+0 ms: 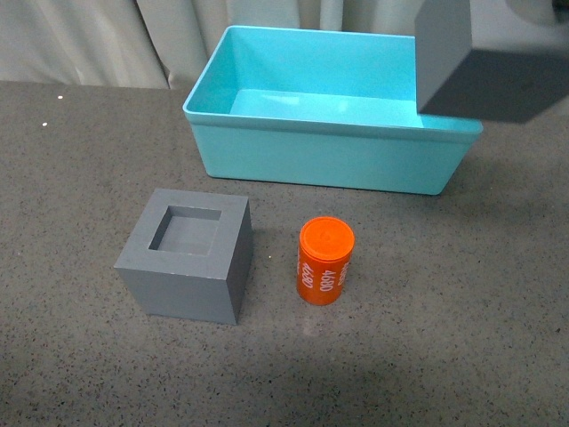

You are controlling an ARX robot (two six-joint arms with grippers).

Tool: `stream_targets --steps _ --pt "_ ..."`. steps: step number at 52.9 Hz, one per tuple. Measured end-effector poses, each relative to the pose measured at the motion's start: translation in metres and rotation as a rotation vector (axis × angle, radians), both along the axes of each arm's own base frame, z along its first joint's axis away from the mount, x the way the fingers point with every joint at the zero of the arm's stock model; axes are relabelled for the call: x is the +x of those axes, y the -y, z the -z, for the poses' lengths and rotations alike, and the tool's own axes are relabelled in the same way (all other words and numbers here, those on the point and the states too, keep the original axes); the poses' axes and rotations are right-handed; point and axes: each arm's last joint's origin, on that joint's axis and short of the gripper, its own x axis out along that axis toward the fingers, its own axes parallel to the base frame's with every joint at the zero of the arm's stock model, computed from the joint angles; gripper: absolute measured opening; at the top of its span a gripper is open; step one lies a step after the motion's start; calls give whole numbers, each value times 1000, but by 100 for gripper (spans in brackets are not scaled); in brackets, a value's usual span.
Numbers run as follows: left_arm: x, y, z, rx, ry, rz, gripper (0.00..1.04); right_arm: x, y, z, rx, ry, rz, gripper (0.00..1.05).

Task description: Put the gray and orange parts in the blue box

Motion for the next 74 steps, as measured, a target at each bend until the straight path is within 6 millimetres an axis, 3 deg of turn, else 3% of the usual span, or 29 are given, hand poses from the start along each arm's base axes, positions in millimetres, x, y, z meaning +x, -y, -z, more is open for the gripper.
stream_targets --steps 9,18,32,56,66,74 --pt "0 0 0 0 0 0 98 54 -10 5 2 17 -24 17" --pt "0 0 0 0 0 0 98 111 -20 37 -25 -89 -27 17" --pt "0 0 0 0 0 0 98 155 -28 76 -58 -268 -24 17" --pt "0 0 0 0 0 0 98 170 -30 100 -93 -369 5 18" --pt "0 0 0 0 0 0 98 170 -28 93 -67 -299 23 45" --pt "0 0 0 0 0 0 98 149 -23 68 -70 -130 38 70"
